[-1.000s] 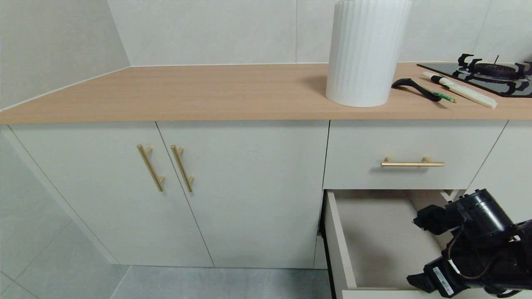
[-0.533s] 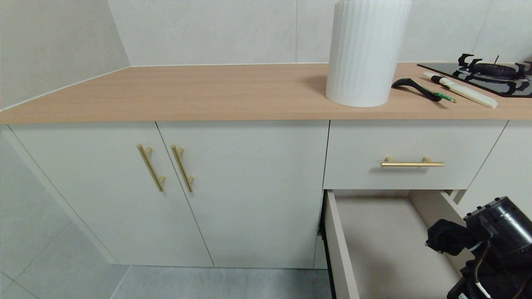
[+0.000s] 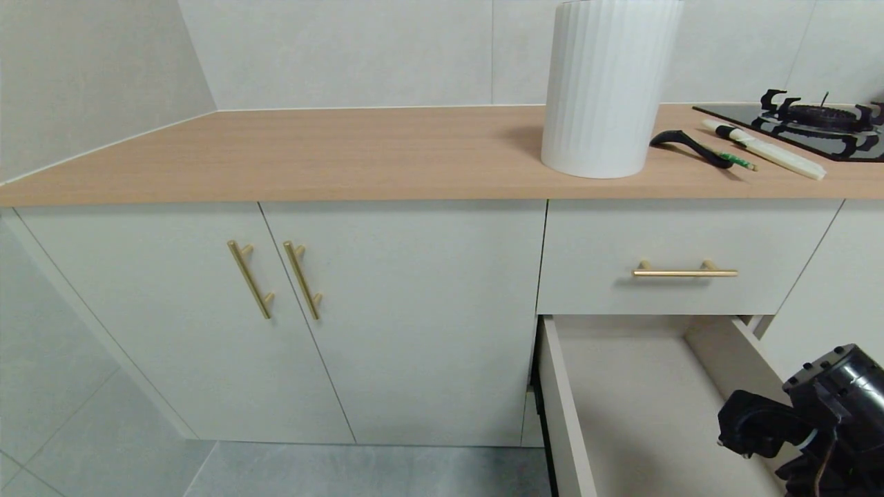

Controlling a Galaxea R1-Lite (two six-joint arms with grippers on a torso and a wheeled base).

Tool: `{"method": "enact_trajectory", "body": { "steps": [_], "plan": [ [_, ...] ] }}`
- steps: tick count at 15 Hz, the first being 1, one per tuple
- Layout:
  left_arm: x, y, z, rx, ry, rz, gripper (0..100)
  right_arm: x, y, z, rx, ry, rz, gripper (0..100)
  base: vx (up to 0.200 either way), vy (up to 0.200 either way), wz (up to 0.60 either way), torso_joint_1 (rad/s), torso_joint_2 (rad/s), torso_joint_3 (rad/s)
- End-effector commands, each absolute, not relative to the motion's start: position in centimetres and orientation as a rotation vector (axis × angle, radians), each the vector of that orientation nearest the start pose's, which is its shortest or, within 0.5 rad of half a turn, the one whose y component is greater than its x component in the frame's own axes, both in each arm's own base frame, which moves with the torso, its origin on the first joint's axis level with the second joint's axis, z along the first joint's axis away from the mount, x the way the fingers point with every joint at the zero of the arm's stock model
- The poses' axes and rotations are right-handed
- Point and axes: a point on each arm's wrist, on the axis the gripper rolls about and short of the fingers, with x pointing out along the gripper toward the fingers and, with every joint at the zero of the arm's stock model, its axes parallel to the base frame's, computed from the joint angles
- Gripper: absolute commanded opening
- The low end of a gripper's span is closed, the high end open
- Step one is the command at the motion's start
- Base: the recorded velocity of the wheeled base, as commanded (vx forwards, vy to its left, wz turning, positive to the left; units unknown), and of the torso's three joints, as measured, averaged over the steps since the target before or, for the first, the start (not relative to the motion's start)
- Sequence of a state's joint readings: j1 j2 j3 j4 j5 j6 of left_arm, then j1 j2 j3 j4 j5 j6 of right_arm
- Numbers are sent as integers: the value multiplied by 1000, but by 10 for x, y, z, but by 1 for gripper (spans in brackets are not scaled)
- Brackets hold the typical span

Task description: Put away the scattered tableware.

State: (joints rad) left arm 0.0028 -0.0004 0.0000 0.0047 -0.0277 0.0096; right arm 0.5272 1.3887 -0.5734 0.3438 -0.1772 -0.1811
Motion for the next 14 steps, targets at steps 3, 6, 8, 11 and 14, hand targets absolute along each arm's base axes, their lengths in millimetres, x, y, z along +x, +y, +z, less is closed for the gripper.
{"method": "enact_trajectory", "body": {
  "steps": [3,6,8,11,14],
  "plan": [
    [-23,-1,75,9,4,-25,100,143,79,143,-510,980,397,100,0,0,0,0,0,0],
    [-23,-1,75,9,4,-25,100,162,90,177,-202,874,282,100,0,0,0,0,0,0],
    [-23,-1,75,9,4,-25,100,169,90,187,-70,837,247,100,0,0,0,0,0,0],
    [-23,-1,75,9,4,-25,100,177,89,190,-37,777,231,100,0,0,0,0,0,0],
    [-23,-1,75,9,4,-25,100,178,88,191,-33,758,231,100,0,0,0,0,0,0]
  ]
}}
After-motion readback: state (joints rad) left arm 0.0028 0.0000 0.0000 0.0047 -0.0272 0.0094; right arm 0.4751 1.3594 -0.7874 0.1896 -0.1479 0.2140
